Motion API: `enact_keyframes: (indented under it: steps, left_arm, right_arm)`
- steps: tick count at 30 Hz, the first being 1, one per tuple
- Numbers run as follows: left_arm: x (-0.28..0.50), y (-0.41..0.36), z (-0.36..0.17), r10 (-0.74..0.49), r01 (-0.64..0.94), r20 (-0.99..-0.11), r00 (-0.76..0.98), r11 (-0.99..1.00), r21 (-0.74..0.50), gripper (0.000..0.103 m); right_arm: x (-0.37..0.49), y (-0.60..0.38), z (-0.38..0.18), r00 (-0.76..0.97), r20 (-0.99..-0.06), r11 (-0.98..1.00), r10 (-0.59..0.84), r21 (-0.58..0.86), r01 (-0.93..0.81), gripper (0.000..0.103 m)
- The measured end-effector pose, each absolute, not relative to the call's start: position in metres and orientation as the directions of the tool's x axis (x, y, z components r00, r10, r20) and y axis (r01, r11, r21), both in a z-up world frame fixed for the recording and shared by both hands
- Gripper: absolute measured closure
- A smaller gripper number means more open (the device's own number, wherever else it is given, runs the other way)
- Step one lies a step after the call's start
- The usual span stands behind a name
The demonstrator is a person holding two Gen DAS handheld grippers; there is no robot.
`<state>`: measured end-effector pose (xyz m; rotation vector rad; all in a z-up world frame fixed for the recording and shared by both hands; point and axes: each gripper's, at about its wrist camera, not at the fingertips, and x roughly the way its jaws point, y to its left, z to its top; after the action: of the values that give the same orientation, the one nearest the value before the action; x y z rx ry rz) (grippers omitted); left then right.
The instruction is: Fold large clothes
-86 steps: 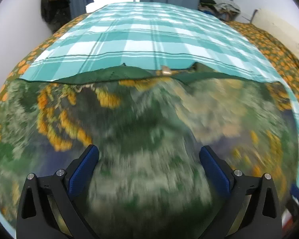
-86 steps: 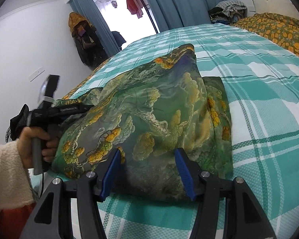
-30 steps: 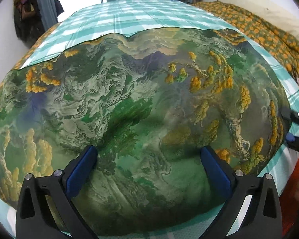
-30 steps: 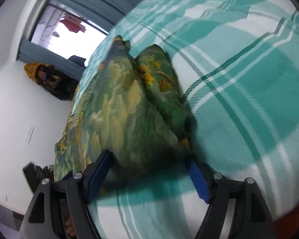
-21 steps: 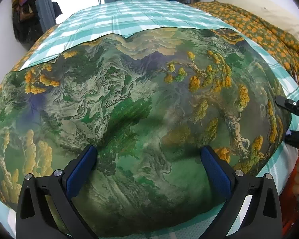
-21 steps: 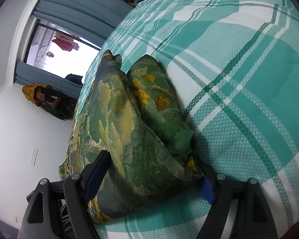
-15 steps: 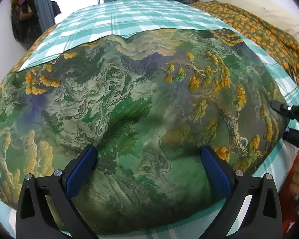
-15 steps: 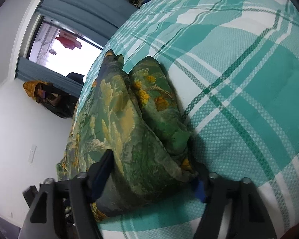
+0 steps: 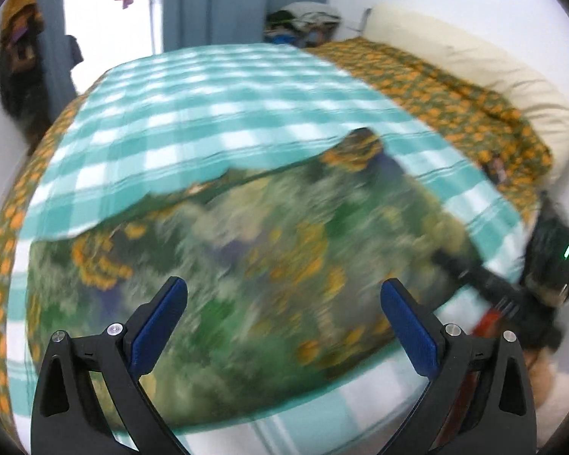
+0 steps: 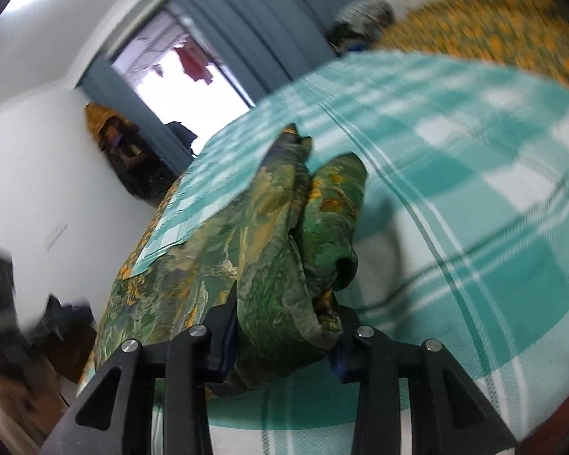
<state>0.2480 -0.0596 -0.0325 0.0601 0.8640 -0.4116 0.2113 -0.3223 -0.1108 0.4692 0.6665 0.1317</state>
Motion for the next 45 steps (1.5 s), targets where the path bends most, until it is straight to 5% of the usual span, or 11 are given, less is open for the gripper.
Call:
enact_keyframes:
  steps: [11, 20, 21, 23, 25, 28, 32, 39, 41, 45]
  left_arm:
    - [0.283, -0.097, 0.006, -0.480, 0.470, -0.785, 0.392, 0.837, -0.278, 0.001]
    - [0.270, -0.097, -0.010, -0.301, 0.454, -0.864, 0.404, 0.886, -0.097, 0.002]
    - [0.270, -0.096, -0.013, -0.274, 0.447, -0.869, 0.413, 0.892, -0.069, 0.007]
    - [0.270, -0.089, -0.020, -0.212, 0.420, -0.879, 0.428, 0.907, -0.014, 0.051]
    - [0.275, -0.078, -0.025, -0.222, 0.393, -0.886, 0.407, 0.918, -0.050, 0.072]
    - [0.279, -0.054, -0.025, -0.232, 0.353, -0.874, 0.427, 0.933, -0.075, 0.079]
    - [0.280, -0.005, -0.027, -0.211, 0.306, -0.869, 0.448, 0.949, -0.073, 0.081]
    - [0.284, 0.102, -0.050, -0.144, 0.147, -0.872, 0.468, 0.986, -0.083, 0.081]
    - [0.285, 0.124, -0.059, -0.132, 0.107, -0.874, 0.468, 0.990, -0.092, 0.081]
    - [0.286, 0.161, -0.078, -0.120, 0.047, -0.880, 0.459, 0.993, -0.111, 0.080]
  right_arm:
    - [0.184, -0.234, -0.052, 0.830, -0.476, 0.957, 0.291, 0.144, -0.253, 0.065]
    - [0.142, -0.147, -0.052, 0.801, -0.454, 0.864, 0.391, -0.120, -0.490, 0.069]
    - [0.137, -0.139, -0.053, 0.797, -0.451, 0.850, 0.402, -0.142, -0.508, 0.070]
    - [0.134, -0.133, -0.053, 0.790, -0.444, 0.833, 0.422, -0.154, -0.531, 0.072]
    - [0.130, -0.128, -0.052, 0.792, -0.434, 0.823, 0.430, -0.171, -0.541, 0.072]
    - [0.126, -0.123, -0.053, 0.774, -0.437, 0.805, 0.459, -0.164, -0.570, 0.071]
    - [0.126, -0.141, -0.051, 0.722, -0.453, 0.802, 0.524, -0.024, -0.597, 0.057]
    - [0.190, -0.201, -0.068, 0.692, -0.577, 0.897, 0.434, 0.206, -0.390, 0.058]
    - [0.206, -0.197, -0.069, 0.676, -0.600, 0.899, 0.428, 0.205, -0.387, 0.069]
    - [0.239, -0.169, -0.060, 0.636, -0.615, 0.871, 0.466, 0.190, -0.454, 0.069]
